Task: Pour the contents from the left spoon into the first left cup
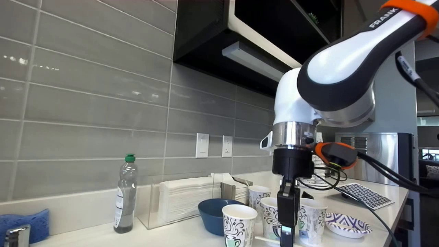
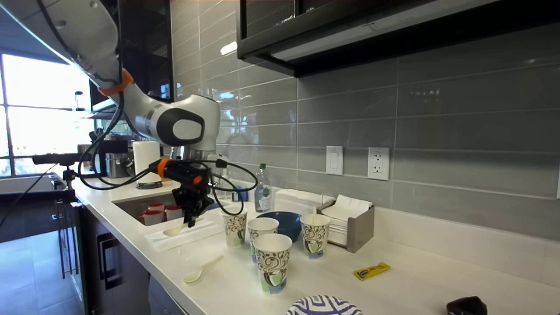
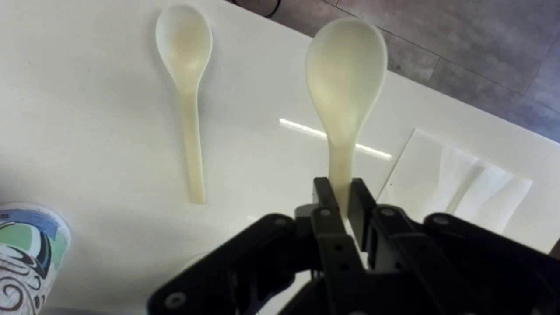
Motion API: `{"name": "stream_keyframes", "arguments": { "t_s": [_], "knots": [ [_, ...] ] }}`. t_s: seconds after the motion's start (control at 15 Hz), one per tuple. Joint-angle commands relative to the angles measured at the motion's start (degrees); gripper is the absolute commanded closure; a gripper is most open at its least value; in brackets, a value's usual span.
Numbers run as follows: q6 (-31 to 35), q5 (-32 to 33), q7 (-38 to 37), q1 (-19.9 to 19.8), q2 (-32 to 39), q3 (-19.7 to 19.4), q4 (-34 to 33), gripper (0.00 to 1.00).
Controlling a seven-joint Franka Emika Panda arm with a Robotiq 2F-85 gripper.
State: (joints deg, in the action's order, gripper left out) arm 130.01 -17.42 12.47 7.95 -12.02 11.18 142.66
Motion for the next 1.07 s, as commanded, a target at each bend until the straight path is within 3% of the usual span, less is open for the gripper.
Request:
{"name": "stream_keyframes", "arguments": {
  "t_s": [0.0,1.0],
  "knots": [
    [1.67,4.0,-2.91,0.73,5.33,-0.76,-2.45,0.97],
    [8.65,6.27,-5.05,1.49,10.88,-0.35,-1.28,0.97]
  ]
}}
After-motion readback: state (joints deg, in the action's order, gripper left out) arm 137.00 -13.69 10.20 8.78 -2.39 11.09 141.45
